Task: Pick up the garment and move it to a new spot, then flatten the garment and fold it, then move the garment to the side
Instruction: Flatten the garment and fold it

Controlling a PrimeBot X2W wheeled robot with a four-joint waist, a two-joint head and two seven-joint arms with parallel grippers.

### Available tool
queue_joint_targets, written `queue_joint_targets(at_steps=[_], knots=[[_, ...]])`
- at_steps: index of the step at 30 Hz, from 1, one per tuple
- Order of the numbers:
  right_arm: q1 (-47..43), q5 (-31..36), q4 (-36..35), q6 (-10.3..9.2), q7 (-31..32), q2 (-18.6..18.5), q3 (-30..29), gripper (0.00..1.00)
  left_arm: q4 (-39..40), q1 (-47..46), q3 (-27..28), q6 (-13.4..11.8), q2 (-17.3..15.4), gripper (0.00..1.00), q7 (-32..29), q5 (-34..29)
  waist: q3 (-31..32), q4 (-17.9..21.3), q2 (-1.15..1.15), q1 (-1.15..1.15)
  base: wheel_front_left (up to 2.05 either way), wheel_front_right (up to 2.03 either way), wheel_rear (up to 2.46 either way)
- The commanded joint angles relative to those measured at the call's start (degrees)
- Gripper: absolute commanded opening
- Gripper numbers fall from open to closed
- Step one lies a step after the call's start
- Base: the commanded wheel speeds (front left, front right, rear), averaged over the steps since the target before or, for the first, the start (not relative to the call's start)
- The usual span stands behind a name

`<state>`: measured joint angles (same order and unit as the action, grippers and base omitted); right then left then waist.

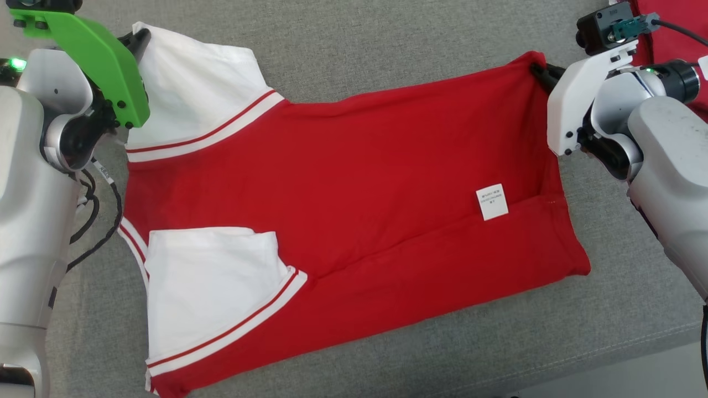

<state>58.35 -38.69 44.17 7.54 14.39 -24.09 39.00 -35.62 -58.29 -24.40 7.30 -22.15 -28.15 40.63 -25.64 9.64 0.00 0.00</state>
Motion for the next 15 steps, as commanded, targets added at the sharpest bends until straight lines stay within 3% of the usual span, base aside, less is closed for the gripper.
queue_joint_targets(at_steps=[1, 8, 15], knots=[[1.03, 0.41, 1.31, -0.13, -1.98, -0.03, -0.02, 0.00, -0.25, -1.35, 0.24, 0.21, -0.27, 0.00, 1.01, 0.27, 0.62, -0.09, 0.00, 0.00, 0.00, 0.00, 0.00], [-0.30, -1.81, 4.41, -0.12, -7.88, 0.17, 0.91, 0.00, 0.99, 2.05, 0.58, 0.23, 0.54, 0.00, 5.54, 2.35, 4.01, -0.90, 0.00, 0.00, 0.00, 0.00, 0.00], [-7.75, -7.02, 1.76, -0.12, -13.74, -2.16, 0.64, 0.00, 10.27, 12.82, -0.02, 0.24, -1.21, 0.00, 11.38, 6.83, 9.25, -3.08, 0.00, 0.00, 0.00, 0.00, 0.00]])
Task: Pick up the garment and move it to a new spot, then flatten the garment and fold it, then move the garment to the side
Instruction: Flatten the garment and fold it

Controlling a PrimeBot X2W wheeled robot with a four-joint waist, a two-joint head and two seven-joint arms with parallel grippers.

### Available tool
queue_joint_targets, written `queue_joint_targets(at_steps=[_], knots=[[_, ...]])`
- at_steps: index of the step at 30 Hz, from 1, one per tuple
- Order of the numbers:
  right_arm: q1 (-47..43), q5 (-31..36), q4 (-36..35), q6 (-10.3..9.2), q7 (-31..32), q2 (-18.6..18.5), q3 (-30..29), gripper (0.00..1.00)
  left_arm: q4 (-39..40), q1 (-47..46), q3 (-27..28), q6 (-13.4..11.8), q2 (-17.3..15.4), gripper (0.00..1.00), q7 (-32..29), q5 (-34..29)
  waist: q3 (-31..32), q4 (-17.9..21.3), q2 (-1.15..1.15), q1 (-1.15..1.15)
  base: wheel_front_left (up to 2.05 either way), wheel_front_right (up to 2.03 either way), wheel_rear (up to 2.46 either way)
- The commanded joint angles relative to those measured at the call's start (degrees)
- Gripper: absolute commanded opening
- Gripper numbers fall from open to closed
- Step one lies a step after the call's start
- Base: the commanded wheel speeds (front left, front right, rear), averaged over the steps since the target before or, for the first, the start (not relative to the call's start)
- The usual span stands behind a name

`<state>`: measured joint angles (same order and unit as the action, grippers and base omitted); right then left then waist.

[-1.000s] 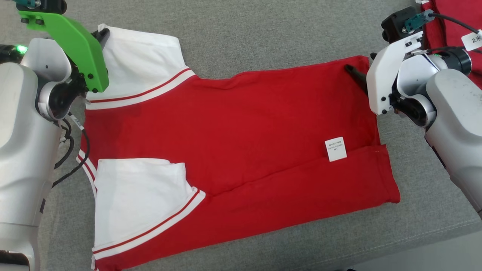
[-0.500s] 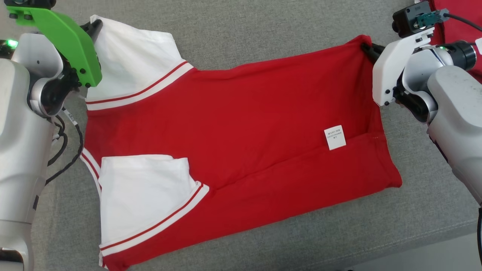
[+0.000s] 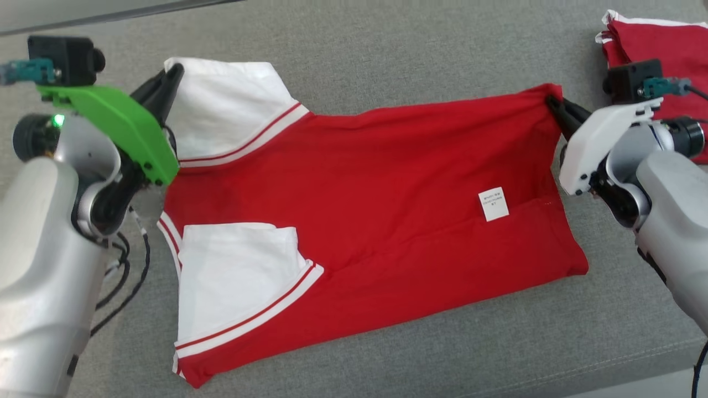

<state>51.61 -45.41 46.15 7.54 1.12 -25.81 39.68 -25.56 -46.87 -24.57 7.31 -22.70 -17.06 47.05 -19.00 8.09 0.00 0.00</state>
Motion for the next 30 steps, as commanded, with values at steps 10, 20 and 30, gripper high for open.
queue_joint_targets(at_steps=[10, 20, 30], knots=[[-17.41, -3.39, -6.27, -0.12, -9.00, -4.20, -4.97, 0.00, 18.92, 25.13, 2.31, -4.76, -2.97, 0.00, 7.22, 2.86, 8.34, -4.17, 0.00, 0.00, 0.00, 0.00, 0.00], [-28.91, 0.03, -11.89, -0.12, -9.78, -3.44, -11.29, 0.00, 31.61, 43.02, 2.59, -11.58, -2.10, 0.00, 10.94, 3.81, 9.90, -5.71, 0.00, 0.00, 0.00, 0.00, 0.00], [-34.83, 4.32, -13.25, -0.11, -7.24, 0.16, -17.72, 0.00, 26.16, 47.27, 0.88, -12.36, 0.13, 0.00, 12.35, 4.27, 10.90, -5.93, 0.00, 0.00, 0.00, 0.00, 0.00]])
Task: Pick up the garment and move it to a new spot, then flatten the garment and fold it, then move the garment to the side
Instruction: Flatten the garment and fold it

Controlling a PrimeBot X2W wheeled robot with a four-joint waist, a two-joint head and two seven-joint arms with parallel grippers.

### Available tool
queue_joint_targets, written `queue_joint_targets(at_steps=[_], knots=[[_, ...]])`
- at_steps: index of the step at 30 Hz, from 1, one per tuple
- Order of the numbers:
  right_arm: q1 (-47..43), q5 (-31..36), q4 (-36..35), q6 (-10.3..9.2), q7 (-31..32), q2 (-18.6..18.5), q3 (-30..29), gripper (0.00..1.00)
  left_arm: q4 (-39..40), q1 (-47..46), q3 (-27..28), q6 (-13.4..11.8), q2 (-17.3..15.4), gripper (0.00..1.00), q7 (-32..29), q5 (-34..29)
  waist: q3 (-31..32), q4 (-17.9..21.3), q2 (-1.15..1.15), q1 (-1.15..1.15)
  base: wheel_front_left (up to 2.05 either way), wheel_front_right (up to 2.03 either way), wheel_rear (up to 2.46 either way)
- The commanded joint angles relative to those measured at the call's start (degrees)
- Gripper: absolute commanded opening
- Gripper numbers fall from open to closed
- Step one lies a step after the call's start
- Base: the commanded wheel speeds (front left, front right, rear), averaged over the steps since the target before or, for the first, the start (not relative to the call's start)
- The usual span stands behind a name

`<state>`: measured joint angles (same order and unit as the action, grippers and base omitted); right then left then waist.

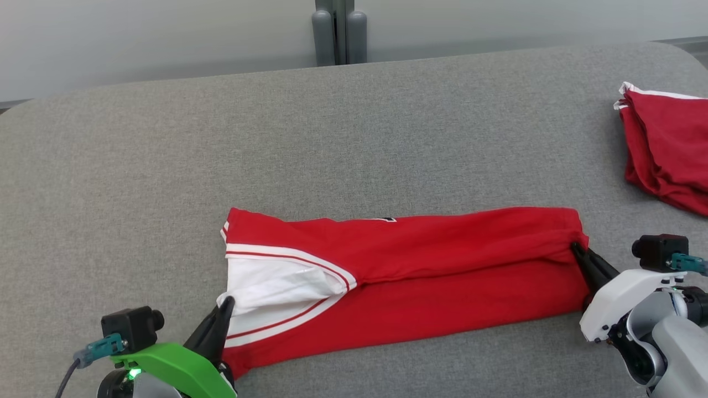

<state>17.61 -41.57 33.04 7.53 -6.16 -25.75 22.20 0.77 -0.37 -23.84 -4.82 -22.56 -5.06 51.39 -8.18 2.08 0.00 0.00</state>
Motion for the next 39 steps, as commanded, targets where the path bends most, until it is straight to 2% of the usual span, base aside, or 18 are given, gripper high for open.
queue_joint_targets(at_steps=[1, 2, 3, 4, 10, 15, 18, 22, 27, 32, 39], knots=[[-1.23, 0.94, -0.10, -0.11, 0.13, 0.44, -0.92, 0.00, -1.00, 0.90, 0.01, -0.07, 0.30, 0.04, 0.72, -0.19, 0.20, 0.14, 0.00, 0.00, 0.00, 0.00, 0.00], [-1.56, 1.42, -0.08, -0.10, 0.09, 0.71, -1.47, 0.11, -1.62, 0.95, 0.05, -0.13, 0.54, 0.36, 1.23, -0.39, 0.31, 0.17, 0.00, 0.00, 0.00, 0.00, 0.00], [-2.09, 1.88, 0.01, -0.10, 0.11, 1.10, -2.16, 0.44, -2.38, 1.02, -0.03, -0.25, 0.69, 0.90, 1.77, -0.82, 0.50, 0.22, 0.00, 0.00, 0.00, 0.00, 0.00], [-2.55, 2.10, 0.02, -0.10, -0.10, 1.52, -2.86, 1.00, -2.90, 1.14, -0.02, -0.41, 0.90, 1.00, 2.31, -0.96, 0.68, 0.25, 0.00, 0.00, 0.00, 0.00, 0.00], [-6.65, 3.46, -0.69, -0.10, -1.77, 3.34, -7.85, 1.00, -2.85, 3.10, 0.19, -0.98, 2.62, 1.00, 6.08, -1.47, 2.33, 0.01, 0.00, 0.00, 0.00, 0.00, 0.00], [-10.12, 4.96, -2.04, -0.10, -2.59, 4.29, -13.30, 1.00, -0.69, 4.98, 1.56, -3.47, 2.49, 1.00, 9.87, -3.53, 3.42, -0.73, 0.00, 0.00, 0.00, 0.00, 0.00], [-10.72, 6.08, -3.37, -0.10, -1.23, 4.90, -16.61, 1.00, -0.30, 4.72, 2.39, -5.03, 2.45, 1.00, 11.72, -4.86, 3.84, -1.06, 0.00, 0.00, 0.00, 0.00, 0.00], [-9.32, 8.17, -5.31, -0.10, 3.64, 5.57, -19.68, 1.00, -0.68, 3.19, 2.58, -6.43, 2.98, 1.00, 13.42, -6.53, 4.17, -1.50, 0.00, 0.00, 0.00, 0.00, 0.00], [-5.72, 10.48, -6.28, -0.10, 11.03, 5.74, -20.15, 1.00, -1.83, 1.60, 2.19, -7.21, 3.77, 1.00, 14.25, -7.51, 4.02, -2.25, 0.00, 0.00, 0.00, 0.00, 0.00], [-3.07, 11.75, -3.73, -0.10, 17.51, 5.18, -18.80, 1.00, -2.96, 0.46, 2.02, -7.28, 4.15, 1.00, 14.69, -7.87, 3.65, -3.76, 0.00, 0.00, 0.00, 0.00, 0.00], [-4.36, 12.67, -0.45, -0.10, 21.53, 4.96, -17.32, 1.00, -3.72, -0.14, 2.51, -7.36, 4.01, 1.00, 15.13, -7.43, 3.22, -5.31, 0.00, 0.00, 0.00, 0.00, 0.00]])
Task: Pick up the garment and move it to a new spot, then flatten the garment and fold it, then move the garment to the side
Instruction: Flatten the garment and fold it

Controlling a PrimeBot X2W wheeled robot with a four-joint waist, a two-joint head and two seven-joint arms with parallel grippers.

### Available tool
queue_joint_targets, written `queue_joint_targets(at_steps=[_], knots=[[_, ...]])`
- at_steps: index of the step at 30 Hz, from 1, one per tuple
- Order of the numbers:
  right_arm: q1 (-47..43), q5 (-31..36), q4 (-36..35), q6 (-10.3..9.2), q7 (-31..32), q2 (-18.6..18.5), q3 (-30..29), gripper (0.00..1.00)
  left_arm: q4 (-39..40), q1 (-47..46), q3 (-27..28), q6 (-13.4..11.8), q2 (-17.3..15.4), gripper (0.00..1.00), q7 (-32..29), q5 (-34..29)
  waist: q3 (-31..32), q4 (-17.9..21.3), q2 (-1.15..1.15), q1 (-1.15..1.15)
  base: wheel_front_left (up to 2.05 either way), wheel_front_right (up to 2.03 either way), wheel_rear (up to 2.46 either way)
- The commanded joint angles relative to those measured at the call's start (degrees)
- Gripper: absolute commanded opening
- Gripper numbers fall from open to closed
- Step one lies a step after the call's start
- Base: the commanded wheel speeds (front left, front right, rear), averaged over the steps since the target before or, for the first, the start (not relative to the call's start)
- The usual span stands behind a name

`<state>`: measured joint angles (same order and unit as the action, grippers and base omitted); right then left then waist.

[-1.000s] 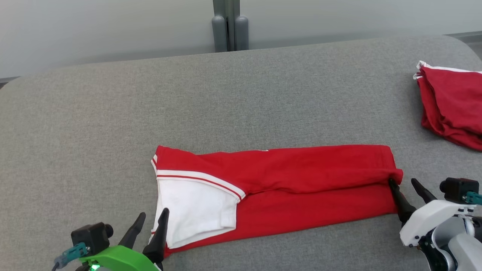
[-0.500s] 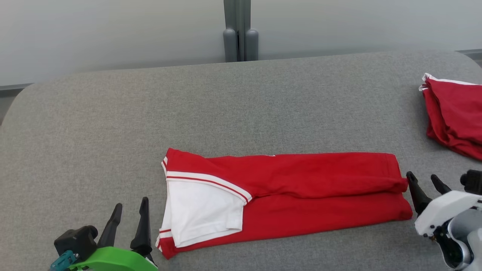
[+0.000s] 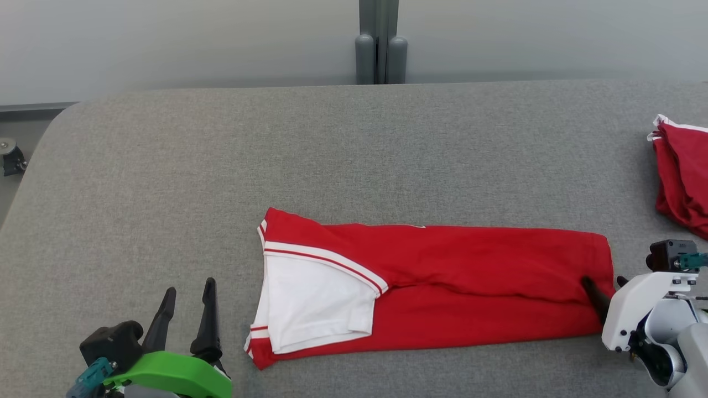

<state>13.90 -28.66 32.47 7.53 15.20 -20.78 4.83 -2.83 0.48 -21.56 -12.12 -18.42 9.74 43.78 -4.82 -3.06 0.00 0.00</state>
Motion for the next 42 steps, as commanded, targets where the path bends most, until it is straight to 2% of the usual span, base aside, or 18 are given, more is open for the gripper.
queue_joint_targets(at_steps=[1, 8, 9, 10, 11, 12, 18, 22, 30, 36, 42], knots=[[-0.83, -0.39, 0.57, -0.10, 0.36, 0.08, 0.13, 1.00, -0.14, -1.12, 0.28, -0.09, -0.16, 1.00, 0.39, 0.23, -0.23, -0.30, 0.00, 0.00, 0.00, 0.00, 0.00], [-0.39, -0.33, 4.47, -0.10, 1.92, 1.19, 0.74, 1.00, -0.20, -2.05, 0.44, -0.22, -0.53, 1.00, 0.47, 0.00, -0.60, -0.61, 0.00, 0.00, 0.00, 0.00, 0.00], [-0.17, -0.20, 5.00, -0.10, 1.84, 1.40, 0.81, 0.93, -0.24, -2.35, 0.36, -0.13, -0.69, 1.00, 0.50, -0.25, -0.60, -0.57, 0.00, 0.00, 0.00, 0.00, 0.00], [0.06, -0.09, 5.46, -0.10, 1.69, 1.54, 0.87, 0.57, -0.36, -2.57, 0.34, -0.09, -0.74, 1.00, 0.45, -0.33, -0.56, -0.53, 0.00, 0.00, 0.00, 0.00, 0.00], [0.38, 0.05, 6.14, -0.10, 1.73, 1.74, 0.94, 0.26, -0.53, -2.76, 0.35, 0.03, -0.77, 1.00, 0.42, -0.28, -0.50, -0.44, 0.00, 0.00, 0.00, 0.00, 0.00], [0.59, 0.07, 6.63, -0.10, 1.74, 1.90, 1.11, 0.00, -0.67, -2.93, 0.33, 0.22, -0.80, 1.00, 0.43, -0.26, -0.46, -0.35, 0.00, 0.00, 0.00, 0.00, 0.00], [3.36, 0.01, 8.77, -0.17, -0.75, 1.41, 0.93, 0.00, -1.63, -3.98, -0.31, 0.58, -1.28, 1.00, 0.63, -1.09, 0.23, 1.01, 0.00, 0.00, 0.00, 0.00, 0.00], [4.28, -0.41, 9.32, -0.17, -2.24, -0.32, 0.66, 0.00, -3.01, -4.25, -1.39, 1.12, -1.51, 1.00, 0.95, -2.31, 1.39, 2.46, 0.00, 0.00, 0.00, 0.00, 0.00], [2.31, -2.99, 6.78, -0.13, -2.69, -3.39, -0.09, 0.00, -6.90, -3.77, -2.15, 1.71, -0.26, 1.00, 2.96, -3.27, 4.65, 4.84, 0.00, 0.00, 0.00, 0.00, 0.00], [-0.07, -6.10, -1.49, -0.10, -0.55, -2.88, 1.76, 0.00, -8.67, -3.07, -2.32, 2.22, 0.69, 1.00, 3.77, -2.87, 6.28, 5.17, 0.00, 0.00, 0.00, 0.00, 0.00], [-2.81, -11.36, -14.35, -0.09, 2.53, 0.06, 3.79, 0.00, -10.03, -3.29, -2.69, 3.07, 1.50, 1.00, 4.12, -2.46, 7.34, 3.60, 0.00, 0.00, 0.00, 0.00, 0.00]])
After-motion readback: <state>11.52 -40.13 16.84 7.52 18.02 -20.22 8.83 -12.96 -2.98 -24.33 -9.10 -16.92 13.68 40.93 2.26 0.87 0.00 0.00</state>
